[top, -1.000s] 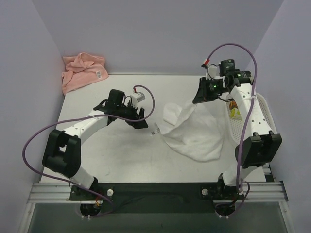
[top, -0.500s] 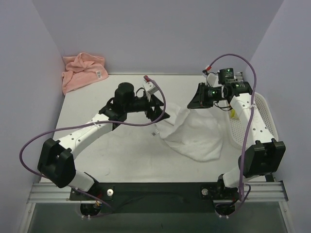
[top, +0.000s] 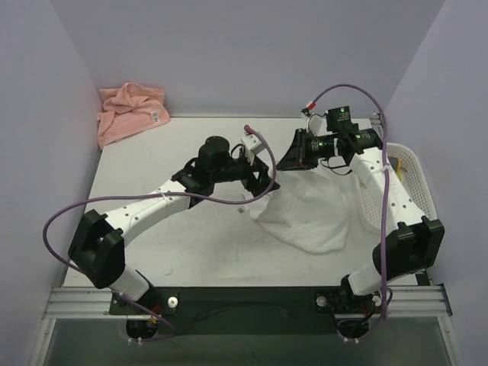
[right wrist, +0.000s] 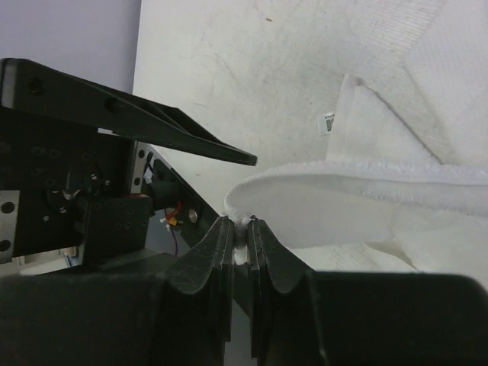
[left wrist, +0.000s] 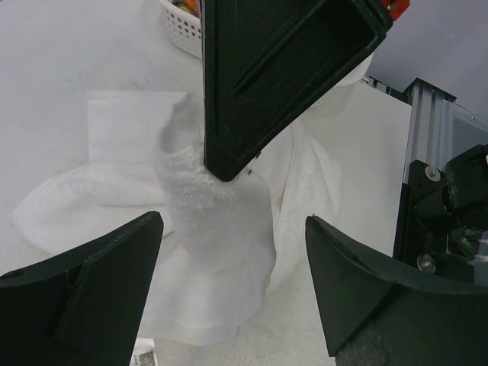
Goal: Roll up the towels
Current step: Flatten the towel
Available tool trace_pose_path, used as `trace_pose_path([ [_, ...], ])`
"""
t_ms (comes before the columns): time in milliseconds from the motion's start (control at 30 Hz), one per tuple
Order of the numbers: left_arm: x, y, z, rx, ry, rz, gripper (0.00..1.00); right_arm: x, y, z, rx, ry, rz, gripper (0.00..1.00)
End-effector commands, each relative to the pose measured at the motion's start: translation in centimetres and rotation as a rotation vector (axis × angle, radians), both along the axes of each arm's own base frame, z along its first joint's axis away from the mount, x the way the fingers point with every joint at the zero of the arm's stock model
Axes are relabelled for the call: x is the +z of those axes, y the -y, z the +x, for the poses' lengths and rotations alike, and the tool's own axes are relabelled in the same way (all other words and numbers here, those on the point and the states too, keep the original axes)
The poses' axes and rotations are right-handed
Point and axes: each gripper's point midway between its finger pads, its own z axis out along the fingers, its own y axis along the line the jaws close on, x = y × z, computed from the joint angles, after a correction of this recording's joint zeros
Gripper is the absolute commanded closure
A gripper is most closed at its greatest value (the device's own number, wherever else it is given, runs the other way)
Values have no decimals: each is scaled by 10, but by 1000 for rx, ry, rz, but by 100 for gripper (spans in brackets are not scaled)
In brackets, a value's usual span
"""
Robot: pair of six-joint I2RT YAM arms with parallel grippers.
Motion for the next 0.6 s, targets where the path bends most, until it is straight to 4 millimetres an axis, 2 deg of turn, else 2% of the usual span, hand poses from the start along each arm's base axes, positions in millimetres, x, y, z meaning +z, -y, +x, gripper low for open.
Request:
trace_pose_path([
  [0, 24, 14, 3, -1, 43, -45, 14, 12, -10, -4, 23, 6, 52, 100],
  [133, 20, 19, 3, 2, 28, -42, 18, 17, -18, -9, 51, 6, 74, 100],
  [267, 12, 13, 11, 57, -13, -12, 49, 24, -21, -16, 69, 13, 95, 100],
  [300, 11, 5, 17, 74, -29, -9, 64, 24, -20, -17, 69, 13, 97, 100],
  [367, 9, -6, 17, 91, -79, -20, 72, 27, -16, -18, 61, 22, 104, 100],
  [400, 8, -19, 16, 108, -88, -22, 81, 30, -12, -16, 48, 24, 111, 100],
  [433, 7, -25, 15, 113, -82, -18, 87, 34, -10, -16, 44, 32, 119, 98],
  [500, 12, -37, 8, 116, -67, -3, 100, 40, -1, -10, 24, 51, 129, 83],
  [533, 9, -44, 7, 120, -60, 9, 100, 43, 3, -8, 15, 61, 130, 74],
  [567, 13, -51, 1, 123, -63, 18, 100, 48, 9, -4, 2, 78, 135, 58],
])
